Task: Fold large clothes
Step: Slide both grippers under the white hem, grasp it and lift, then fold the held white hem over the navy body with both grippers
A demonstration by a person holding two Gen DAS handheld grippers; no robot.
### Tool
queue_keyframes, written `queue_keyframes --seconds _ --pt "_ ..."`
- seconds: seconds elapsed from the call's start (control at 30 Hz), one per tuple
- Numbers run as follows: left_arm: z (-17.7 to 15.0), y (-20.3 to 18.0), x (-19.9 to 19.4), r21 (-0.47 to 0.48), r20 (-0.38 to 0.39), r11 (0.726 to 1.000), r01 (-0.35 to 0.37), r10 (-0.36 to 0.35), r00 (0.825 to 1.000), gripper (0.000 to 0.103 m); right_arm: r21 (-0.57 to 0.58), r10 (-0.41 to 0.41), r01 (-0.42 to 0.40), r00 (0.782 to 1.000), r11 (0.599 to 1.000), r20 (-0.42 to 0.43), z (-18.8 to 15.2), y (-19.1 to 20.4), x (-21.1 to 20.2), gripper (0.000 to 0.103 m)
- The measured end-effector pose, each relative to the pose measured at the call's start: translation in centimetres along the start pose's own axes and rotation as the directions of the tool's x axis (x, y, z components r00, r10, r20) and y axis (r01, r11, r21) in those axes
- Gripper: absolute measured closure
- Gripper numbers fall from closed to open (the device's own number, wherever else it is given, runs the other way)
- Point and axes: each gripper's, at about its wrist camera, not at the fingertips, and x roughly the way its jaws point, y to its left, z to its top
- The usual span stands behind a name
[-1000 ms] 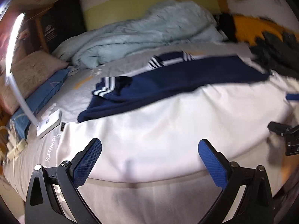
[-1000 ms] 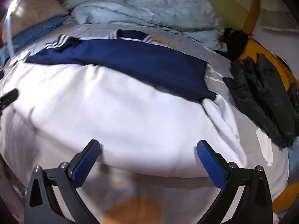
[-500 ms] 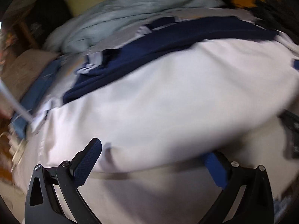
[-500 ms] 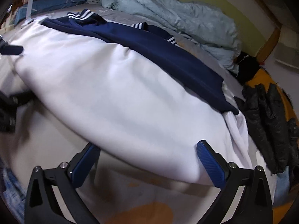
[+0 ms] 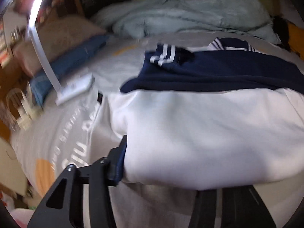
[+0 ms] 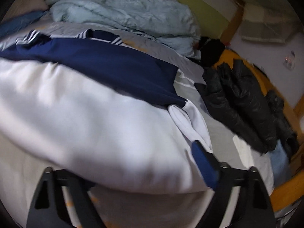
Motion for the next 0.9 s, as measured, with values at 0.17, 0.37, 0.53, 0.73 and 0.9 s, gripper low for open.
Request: queue_keyframes --seconds 0.17,0.37,0.53,0.73,0.9 --pt "0.1 -0.1 -2.7 -0.041 0.038 0.999 0.006 -0.004 0.999 0.067 0.073 -0.015 0.013 1.0 0.997 0.02 -0.6 -1.5 -1.0 0.084" --pt "0.6 0.5 -9.0 -0.025 0.185 0.999 0.032 -0.027 0.982 0.068 0.238 0.004 -0.024 0.996 0.971 0.086 -1.2 -5.0 -5.2 0.087" --pt "-0.1 1.5 -11.2 0.001 0.143 0.998 0.064 -0.063 0.988 0.068 0.217 0.023 -0.053 0.99 0.975 0.137 -1.2 -6.2 -8.7 0.087" --pt "1.2 3.9 -8.9 -0.147 -0.022 0.962 0.232 -0.238 0.971 0.069 0.243 0.11 -0.162 0.97 0.956 0.215 1.3 -7.2 -8.6 0.086" --pt "5.8 4.0 -6.6 -0.161 -0.049 0.952 0.26 -0.271 0.961 0.068 0.269 0.173 -0.22 0.966 0.937 0.19 5.9 -8.2 -5.4 0.086"
